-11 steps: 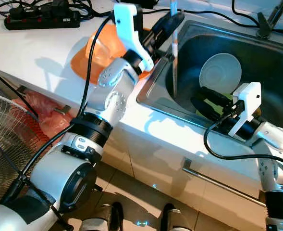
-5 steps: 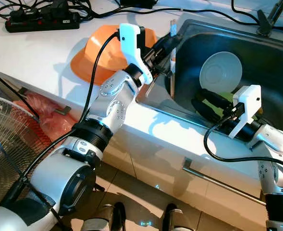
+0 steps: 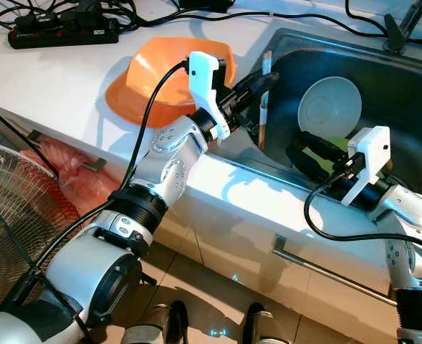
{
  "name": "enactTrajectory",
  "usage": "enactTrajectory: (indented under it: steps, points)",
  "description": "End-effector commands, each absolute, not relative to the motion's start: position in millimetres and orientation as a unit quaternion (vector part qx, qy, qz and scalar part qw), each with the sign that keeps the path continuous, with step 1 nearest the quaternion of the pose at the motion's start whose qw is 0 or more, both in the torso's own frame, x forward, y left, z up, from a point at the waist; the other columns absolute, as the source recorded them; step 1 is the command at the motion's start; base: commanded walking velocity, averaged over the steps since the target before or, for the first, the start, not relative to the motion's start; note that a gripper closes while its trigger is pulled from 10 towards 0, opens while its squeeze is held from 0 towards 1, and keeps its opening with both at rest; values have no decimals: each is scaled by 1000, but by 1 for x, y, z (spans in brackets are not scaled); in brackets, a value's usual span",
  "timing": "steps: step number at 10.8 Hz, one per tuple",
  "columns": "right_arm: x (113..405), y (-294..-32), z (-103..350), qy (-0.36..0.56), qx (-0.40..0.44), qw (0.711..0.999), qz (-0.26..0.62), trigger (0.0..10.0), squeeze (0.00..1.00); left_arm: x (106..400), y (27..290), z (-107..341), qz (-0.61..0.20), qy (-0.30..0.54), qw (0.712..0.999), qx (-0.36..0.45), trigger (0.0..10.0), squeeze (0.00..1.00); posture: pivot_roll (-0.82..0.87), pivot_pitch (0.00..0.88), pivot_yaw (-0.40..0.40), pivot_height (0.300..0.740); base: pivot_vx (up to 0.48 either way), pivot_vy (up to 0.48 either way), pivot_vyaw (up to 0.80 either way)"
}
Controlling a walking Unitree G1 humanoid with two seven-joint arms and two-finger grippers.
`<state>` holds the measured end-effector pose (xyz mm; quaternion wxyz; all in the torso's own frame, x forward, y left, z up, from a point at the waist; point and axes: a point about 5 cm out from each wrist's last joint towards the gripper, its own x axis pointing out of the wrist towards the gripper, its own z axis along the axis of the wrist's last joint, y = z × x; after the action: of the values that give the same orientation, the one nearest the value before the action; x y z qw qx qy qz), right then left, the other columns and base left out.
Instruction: Kitchen organization
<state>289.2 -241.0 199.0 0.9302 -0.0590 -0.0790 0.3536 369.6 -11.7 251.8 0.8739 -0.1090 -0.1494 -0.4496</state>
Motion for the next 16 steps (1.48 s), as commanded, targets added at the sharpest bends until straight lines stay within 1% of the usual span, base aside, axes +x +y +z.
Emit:
enactTrajectory:
  steps: [1,2,3,9,10,12,13,14,15,16]
  points:
    - [287,-246,199,-76,-70,931,350,10000,0,353,-38,237,-481,-129,857,-136,10000,0,-36,215,70,740,0,0,0]
    - [288,-246,199,-75,-71,932,349,10000,0,353,-39,236,-480,-130,857,-135,10000,35,-35,215,71,740,0,0,0]
    - [288,-246,198,-73,-73,932,348,10000,0,353,-39,236,-480,-129,857,-134,10000,1000,-33,215,71,740,0,0,0]
    - [291,-241,196,-75,-70,931,352,10000,0,352,-38,239,-492,-135,851,-129,10000,1000,-20,209,75,740,0,0,0]
    - [292,-241,196,-75,-70,930,352,10000,0,351,-37,243,-494,-143,848,-128,10000,0,-15,208,76,740,0,0,0]
    - [293,-239,196,-77,-68,930,353,10000,0,350,-29,272,-485,-189,845,-123,10000,0,-9,205,76,740,0,0,0]
    - [294,-239,195,-77,-67,930,354,10000,0,349,-14,309,-462,-244,845,-114,10000,0,6,204,75,740,0,0,0]
    - [295,-238,194,-77,-64,930,355,10000,0,355,17,341,-397,-283,866,-107,10000,0,22,201,78,740,0,0,0]
    - [296,-238,193,-78,-62,929,355,10000,0,362,37,350,-356,-290,883,-99,10000,0,30,199,77,740,0,0,0]
    - [297,-235,192,-77,-60,928,359,10000,0,373,82,354,-272,-285,917,-60,10000,0,41,198,76,740,0,0,0]
